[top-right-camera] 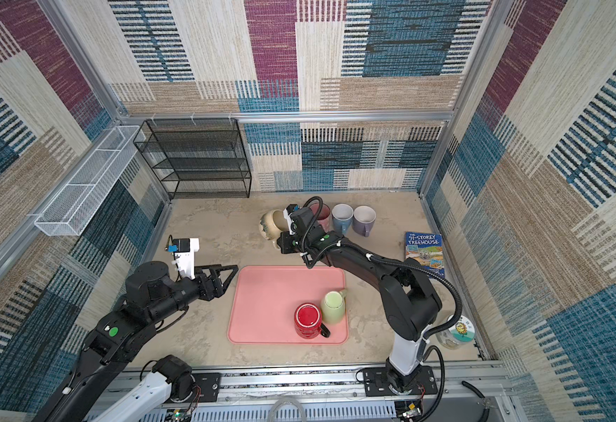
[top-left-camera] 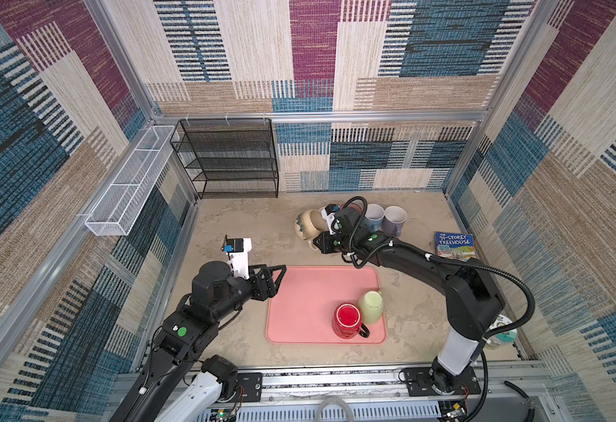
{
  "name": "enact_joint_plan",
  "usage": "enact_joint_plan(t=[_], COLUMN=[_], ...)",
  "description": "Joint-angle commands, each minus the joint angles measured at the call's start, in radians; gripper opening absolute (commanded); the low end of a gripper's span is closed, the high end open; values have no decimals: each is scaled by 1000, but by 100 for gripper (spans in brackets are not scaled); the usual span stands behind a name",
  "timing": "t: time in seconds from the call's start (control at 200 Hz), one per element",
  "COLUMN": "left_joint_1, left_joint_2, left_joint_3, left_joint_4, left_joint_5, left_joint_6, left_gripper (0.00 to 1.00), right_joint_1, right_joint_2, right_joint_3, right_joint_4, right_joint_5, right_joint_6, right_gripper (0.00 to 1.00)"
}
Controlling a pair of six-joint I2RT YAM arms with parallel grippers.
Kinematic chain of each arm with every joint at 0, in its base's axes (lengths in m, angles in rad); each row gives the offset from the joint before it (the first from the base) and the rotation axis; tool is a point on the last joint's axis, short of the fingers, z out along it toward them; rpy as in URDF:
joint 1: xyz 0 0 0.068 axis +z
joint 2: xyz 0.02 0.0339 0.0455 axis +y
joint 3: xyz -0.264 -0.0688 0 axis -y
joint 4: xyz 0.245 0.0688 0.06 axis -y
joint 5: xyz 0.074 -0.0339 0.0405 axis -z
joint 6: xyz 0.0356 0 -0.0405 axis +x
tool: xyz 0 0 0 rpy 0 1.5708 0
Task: Turn the mug right side up
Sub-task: 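Carry the cream mug toward the white mug with right gripper while left withdraws, then lower the cream mug upright beside the white mug with the right gripper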
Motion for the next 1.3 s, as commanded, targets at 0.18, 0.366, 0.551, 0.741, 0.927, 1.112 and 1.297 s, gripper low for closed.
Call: enact_joint_plan(t=[0.18,0.366,0.551,0.741,0.927,1.112,1.297], left_joint_1=[1,1,1,1,1,1,3], left_joint_2=[-43,-53,-48,-46,-38,-34,-25], left_joint_3=[60,65,34,11,-1,-2,-2], left_joint_4=[-224,-249,-241,-226,-217,-216,-218], left_joint_5=[-105,-136,-152,-153,-135,-132,-130], left_joint_6=[150,200,236,254,263,266,270], left_gripper=[77,77,76,76,76,76,76], right_joint_1=[26,32,35,40,45,47,46], right_joint_2=[142,228,300,378,432,477,506], right_joint_3=[176,297,382,470,533,587,609], right_joint_4=[-15,-95,-148,-201,-248,-292,-313], right_joint_5=[123,207,261,310,350,382,397], right_joint_6=[-80,-110,-136,-158,-175,-192,-199], right_gripper=[0,0,0,0,0,0,0])
